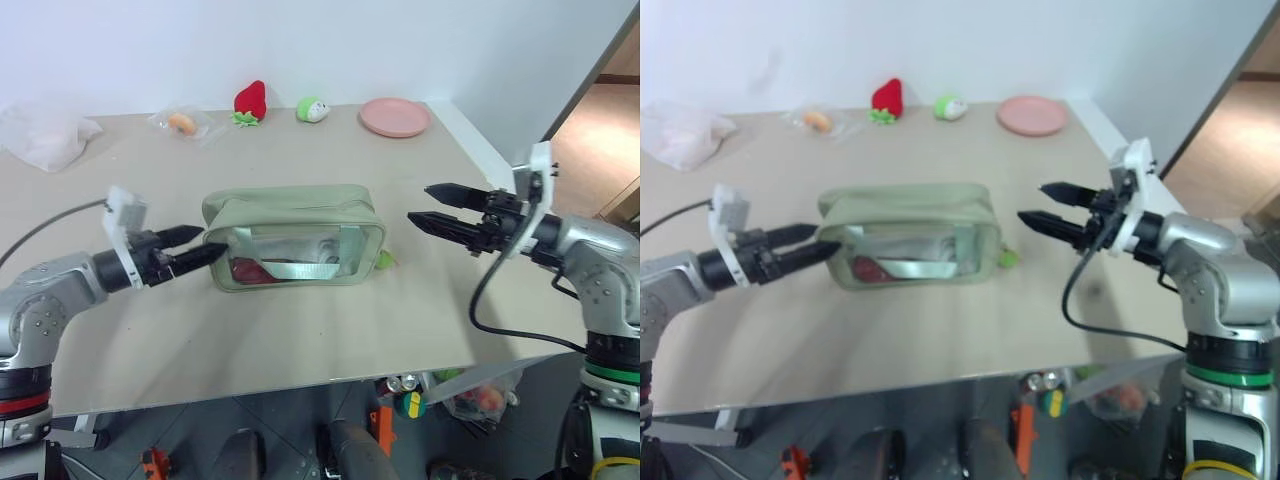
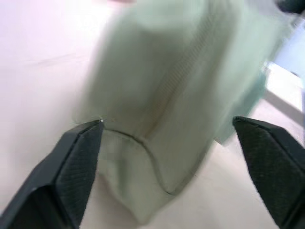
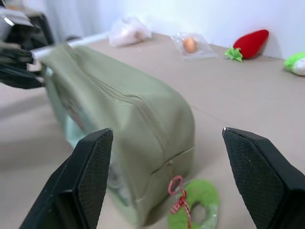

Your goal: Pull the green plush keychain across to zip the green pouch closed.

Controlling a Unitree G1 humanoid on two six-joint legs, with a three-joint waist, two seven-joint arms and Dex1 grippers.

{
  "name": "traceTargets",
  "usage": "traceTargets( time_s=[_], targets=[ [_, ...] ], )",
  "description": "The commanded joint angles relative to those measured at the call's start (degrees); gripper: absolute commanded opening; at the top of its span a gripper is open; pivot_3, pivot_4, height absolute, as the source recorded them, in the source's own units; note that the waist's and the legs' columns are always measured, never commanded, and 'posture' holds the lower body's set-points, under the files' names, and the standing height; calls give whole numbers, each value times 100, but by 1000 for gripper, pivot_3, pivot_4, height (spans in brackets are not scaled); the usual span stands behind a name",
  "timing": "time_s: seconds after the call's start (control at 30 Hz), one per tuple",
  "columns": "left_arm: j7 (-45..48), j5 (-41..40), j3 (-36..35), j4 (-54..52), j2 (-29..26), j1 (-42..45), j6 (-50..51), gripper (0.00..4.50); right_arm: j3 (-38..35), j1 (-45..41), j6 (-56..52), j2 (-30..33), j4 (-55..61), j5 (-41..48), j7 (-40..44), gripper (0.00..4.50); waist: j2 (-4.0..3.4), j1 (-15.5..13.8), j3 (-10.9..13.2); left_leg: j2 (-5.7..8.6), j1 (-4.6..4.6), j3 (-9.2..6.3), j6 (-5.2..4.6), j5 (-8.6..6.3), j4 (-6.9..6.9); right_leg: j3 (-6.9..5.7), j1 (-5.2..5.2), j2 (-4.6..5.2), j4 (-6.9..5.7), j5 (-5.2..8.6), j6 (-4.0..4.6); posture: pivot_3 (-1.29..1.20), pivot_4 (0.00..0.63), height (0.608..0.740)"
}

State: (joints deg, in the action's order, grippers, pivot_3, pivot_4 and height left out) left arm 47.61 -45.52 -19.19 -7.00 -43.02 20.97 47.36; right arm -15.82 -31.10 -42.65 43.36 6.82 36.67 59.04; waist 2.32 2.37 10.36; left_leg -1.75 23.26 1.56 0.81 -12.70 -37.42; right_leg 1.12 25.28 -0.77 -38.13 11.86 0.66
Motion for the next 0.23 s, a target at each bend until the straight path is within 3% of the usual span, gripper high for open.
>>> traceTargets(
  time_s=[0.03,0.23],
  targets=[
    [64,-208,-735,-68,-294,-301,-21,4466,-358,403,-122,347,430,251,52,3823,0,9,0,-1,0,0,0,0,1,1,1,-1,0,1,1,0,150,740],
    [-14,-87,-1034,-23,-406,-1108,51,4466,-402,994,-78,367,580,236,-252,3823,-1,12,0,-2,-6,0,-1,-1,6,0,0,1,-1,6,8,0,150,740]
  ],
)
